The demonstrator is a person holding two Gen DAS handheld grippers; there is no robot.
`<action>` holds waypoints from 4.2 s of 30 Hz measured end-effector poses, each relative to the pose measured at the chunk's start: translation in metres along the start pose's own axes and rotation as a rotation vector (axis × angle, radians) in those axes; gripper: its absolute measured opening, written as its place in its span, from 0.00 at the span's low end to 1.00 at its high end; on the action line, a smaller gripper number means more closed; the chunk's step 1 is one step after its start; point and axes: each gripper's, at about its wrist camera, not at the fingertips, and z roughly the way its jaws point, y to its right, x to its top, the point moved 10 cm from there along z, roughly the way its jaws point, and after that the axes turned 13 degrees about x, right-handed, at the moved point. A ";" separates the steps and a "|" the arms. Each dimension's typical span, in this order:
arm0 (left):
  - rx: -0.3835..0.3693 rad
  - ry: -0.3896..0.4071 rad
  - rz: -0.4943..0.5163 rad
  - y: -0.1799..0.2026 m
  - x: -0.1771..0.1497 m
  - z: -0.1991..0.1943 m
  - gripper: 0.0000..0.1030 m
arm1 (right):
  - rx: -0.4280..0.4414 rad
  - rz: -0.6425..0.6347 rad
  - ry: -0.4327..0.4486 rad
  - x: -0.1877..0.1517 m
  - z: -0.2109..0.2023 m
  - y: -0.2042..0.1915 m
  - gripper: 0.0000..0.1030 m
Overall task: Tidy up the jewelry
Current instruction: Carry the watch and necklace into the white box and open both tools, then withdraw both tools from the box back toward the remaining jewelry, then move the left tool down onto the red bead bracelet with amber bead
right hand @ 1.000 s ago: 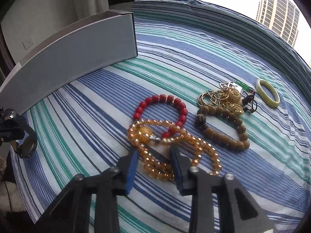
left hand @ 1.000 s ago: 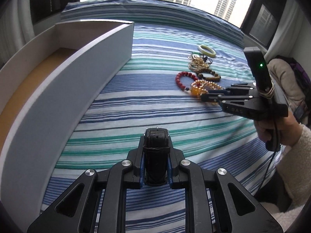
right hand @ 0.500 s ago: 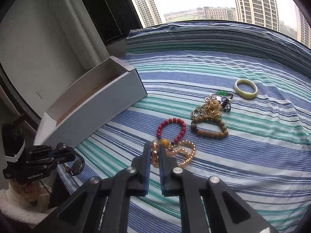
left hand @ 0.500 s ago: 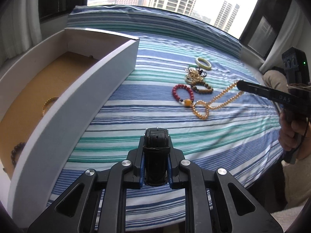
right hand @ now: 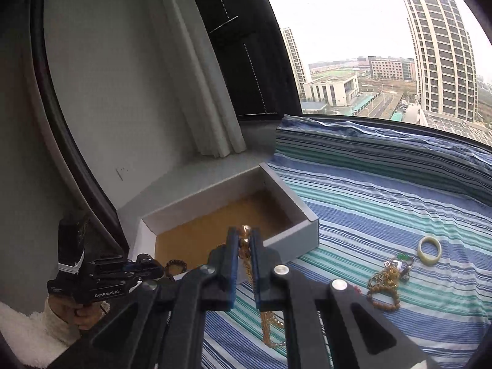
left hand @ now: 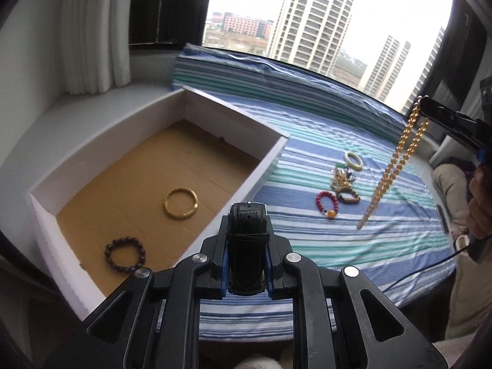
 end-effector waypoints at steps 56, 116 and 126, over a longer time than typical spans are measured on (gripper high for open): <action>-0.080 0.023 0.032 0.130 -0.060 0.065 0.96 | -0.502 0.028 -0.104 -0.141 -0.013 0.072 0.76; -0.050 0.044 0.230 0.174 -0.104 0.060 0.98 | -0.642 0.237 -0.120 -0.260 -0.077 0.103 0.76; -0.052 0.012 0.243 0.179 -0.110 0.071 0.98 | -0.628 0.262 -0.133 -0.270 -0.075 0.108 0.76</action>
